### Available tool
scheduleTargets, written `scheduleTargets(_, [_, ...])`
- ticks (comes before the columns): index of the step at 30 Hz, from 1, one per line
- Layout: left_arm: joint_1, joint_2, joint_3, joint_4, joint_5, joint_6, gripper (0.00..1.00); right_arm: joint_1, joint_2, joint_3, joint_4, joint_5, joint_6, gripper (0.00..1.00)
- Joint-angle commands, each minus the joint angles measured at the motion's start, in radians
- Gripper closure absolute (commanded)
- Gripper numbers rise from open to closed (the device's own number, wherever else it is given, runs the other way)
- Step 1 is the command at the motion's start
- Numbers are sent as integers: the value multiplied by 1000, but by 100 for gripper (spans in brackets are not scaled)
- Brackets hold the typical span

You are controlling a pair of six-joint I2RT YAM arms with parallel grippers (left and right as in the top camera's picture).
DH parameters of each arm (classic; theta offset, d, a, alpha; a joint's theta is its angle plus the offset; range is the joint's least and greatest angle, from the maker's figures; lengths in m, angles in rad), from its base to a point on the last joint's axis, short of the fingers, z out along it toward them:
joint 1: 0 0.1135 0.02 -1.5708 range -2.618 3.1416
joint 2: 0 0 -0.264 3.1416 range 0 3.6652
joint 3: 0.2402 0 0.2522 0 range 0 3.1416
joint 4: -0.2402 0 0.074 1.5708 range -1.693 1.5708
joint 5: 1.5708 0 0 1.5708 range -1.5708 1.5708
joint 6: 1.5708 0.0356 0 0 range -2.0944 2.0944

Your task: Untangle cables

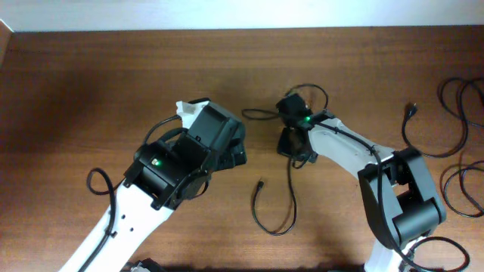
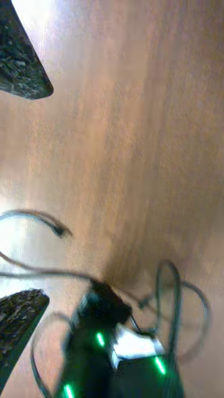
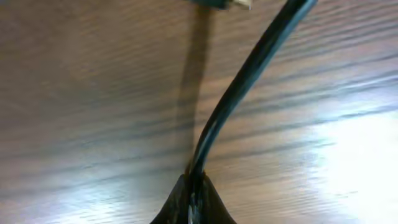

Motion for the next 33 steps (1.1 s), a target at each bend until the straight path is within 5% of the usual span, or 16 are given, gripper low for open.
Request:
scheduleTargets(1, [5, -17, 2, -43, -24, 5, 1, -97, -66, 139, -105, 57, -230, 96])
scheduleTargets(6, [5, -18, 2, -43, -24, 5, 1, -248, -240, 658, -212, 40, -690, 96])
scheduleTargets(9, [5, -17, 2, -43, -24, 5, 1, -325, -237, 748, -41, 129, -842, 96])
scheduleTargets(17, [5, -17, 2, -43, -24, 5, 1, -463, 148, 746, 89, 129, -910, 96])
scheduleTargets(23, [5, -17, 2, -43, -24, 5, 1, -501, 278, 747, 218, 106, -914, 96])
scheduleTargets(25, [5, -17, 2, -43, -24, 5, 1, -501, 261, 756, 274, -20, -975, 96])
scheduleTargets(29, [5, -17, 2, -43, -24, 5, 1, -527, 103, 762, 294, -640, -1104, 96])
scheduleTargets(31, [5, -17, 2, -43, -24, 5, 1, -557, 40, 762, 140, -1035, -1094, 96])
scheduleTargets(33, [5, -17, 2, -43, -24, 5, 1, -559, 33, 761, -127, -1054, -1035, 96])
